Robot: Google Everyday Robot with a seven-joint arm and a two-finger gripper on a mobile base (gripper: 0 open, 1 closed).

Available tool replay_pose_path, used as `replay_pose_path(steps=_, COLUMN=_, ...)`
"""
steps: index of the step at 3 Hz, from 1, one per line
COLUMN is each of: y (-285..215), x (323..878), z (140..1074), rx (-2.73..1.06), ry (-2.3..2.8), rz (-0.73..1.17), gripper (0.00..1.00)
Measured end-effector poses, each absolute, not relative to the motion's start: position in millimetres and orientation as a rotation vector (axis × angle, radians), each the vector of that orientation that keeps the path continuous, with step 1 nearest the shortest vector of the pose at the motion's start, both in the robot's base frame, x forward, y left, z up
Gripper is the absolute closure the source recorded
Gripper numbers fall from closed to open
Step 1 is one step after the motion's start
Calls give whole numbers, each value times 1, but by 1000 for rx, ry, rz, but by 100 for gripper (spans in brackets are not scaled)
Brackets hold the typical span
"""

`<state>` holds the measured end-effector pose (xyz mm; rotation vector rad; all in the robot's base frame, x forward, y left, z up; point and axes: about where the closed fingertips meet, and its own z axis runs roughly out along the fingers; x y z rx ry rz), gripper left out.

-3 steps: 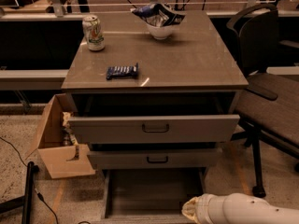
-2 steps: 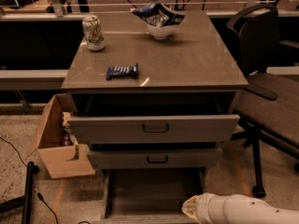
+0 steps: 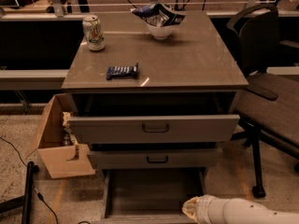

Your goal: Close bottom drawer

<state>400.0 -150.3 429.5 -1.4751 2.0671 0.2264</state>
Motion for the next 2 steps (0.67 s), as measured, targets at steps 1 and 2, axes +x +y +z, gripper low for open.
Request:
replay_pose_path(steps=1, y=-159, x=409, z=385, rx=-1385, ry=2068, rz=211, gripper=100)
replay_pose_path(steps=2, y=-164, x=408, z=349, rx=-1342, ry=2076, rz=224, gripper=100)
